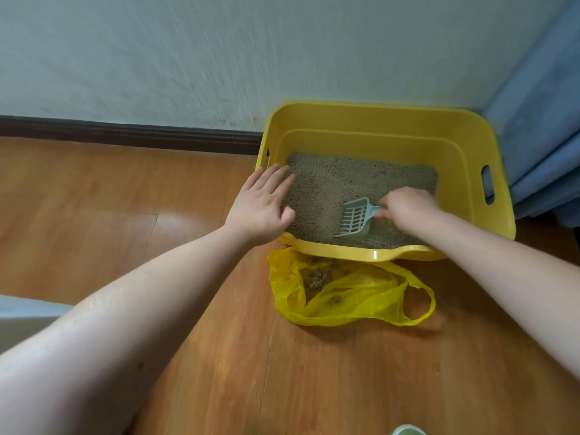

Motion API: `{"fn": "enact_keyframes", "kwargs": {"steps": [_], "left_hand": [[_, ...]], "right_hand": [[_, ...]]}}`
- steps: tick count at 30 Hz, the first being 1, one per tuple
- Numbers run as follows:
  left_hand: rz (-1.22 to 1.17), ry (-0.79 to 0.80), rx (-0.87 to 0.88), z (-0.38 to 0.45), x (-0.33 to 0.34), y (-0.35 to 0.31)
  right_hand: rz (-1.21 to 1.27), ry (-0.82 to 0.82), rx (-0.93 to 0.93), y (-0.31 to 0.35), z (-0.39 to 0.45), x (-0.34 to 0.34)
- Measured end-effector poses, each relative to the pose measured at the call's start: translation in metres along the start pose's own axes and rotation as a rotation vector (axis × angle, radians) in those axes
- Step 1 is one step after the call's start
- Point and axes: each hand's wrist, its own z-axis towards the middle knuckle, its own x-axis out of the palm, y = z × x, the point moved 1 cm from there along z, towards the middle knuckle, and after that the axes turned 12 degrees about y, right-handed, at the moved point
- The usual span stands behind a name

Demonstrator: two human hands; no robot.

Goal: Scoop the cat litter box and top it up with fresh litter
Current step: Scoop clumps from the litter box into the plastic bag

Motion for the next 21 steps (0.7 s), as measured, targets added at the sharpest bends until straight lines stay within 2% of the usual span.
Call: {"fn": "enact_keyframes", "kwargs": {"steps": [2,6,11,16,21], "left_hand": [[0.003,-0.015,0.002,0.000,0.001,0.000],[0.004,-0.024,0.009,-0.001,0.001,-0.001],[0.008,-0.026,0.005,0.000,0.002,0.000],[0.010,-0.011,-0.004,0.001,0.001,0.000],[0.008,0.005,-0.006,0.001,0.000,0.001]], "right_hand": [[0.112,0.035,-0.015,0.007,0.013,0.001],[0.152,0.096,-0.018,0.005,0.026,-0.006],[0.321,0.198,-0.095,0.019,0.035,0.005],[0.436,0.102,-0.176,0.049,0.042,0.008],[0.562,-0.053,-0.149,0.029,0.042,0.004]]}}
